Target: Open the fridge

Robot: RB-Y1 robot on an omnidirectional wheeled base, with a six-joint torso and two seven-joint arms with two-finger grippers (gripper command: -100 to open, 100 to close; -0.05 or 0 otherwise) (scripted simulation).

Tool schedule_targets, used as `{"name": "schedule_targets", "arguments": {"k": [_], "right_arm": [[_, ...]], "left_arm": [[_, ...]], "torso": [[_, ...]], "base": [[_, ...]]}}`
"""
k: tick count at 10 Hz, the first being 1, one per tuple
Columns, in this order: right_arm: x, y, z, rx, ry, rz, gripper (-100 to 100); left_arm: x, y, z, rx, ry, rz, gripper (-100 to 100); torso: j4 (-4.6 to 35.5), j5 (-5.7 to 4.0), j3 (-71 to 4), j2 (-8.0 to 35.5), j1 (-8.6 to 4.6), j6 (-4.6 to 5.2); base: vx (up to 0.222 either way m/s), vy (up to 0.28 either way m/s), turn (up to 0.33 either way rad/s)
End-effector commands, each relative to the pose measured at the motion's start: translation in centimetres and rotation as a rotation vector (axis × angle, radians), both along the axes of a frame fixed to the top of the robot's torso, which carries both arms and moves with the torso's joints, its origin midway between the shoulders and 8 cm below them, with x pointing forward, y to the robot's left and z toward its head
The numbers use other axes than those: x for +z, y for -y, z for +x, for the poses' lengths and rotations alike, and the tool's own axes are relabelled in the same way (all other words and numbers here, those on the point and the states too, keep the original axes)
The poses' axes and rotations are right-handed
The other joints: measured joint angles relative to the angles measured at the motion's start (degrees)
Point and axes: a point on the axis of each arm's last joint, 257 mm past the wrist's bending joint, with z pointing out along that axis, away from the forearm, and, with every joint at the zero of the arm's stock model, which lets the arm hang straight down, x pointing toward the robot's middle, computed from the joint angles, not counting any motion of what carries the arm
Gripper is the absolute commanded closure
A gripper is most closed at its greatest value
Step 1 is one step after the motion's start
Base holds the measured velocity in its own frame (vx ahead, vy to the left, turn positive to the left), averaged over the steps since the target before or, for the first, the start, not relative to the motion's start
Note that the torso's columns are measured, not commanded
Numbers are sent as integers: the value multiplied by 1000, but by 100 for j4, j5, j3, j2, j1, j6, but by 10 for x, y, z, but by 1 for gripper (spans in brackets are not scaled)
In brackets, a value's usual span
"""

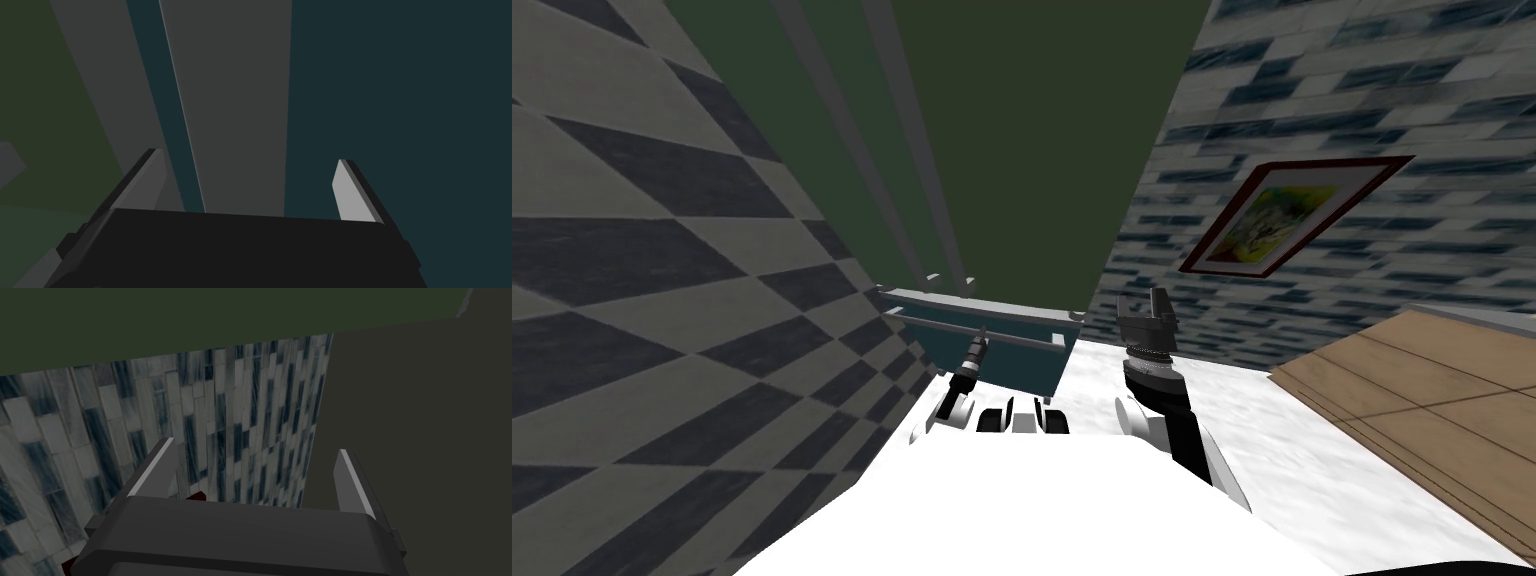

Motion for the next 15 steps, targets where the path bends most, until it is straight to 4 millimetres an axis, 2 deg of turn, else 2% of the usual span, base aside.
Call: {"name": "schedule_targets", "arguments": {"k": [1,5,10,14,15], "right_arm": [[0,0,0,0,0,0,0],[0,0,0,0,0,0,0],[0,0,0,0,0,0,0],[0,0,0,0,0,0,0],[0,0,0,0,0,0,0]], "left_arm": [[2,1,-4,-5,1,0,100],[5,2,-7,-11,3,-2,100],[3,-8,25,94,0,5,100],[1,-9,43,153,-10,0,100],[4,-9,42,144,-1,-2,100]], "torso": [[0,1,4,3,2,1],[0,2,2,0,13,-4],[-4,3,5,1,11,-9],[-8,2,-11,-19,4,-1],[-12,3,-4,-8,-6,5]], "base": [[-103,15,31],[-170,35,16],[-204,91,-189],[-187,65,-159],[-102,19,-33]]}}
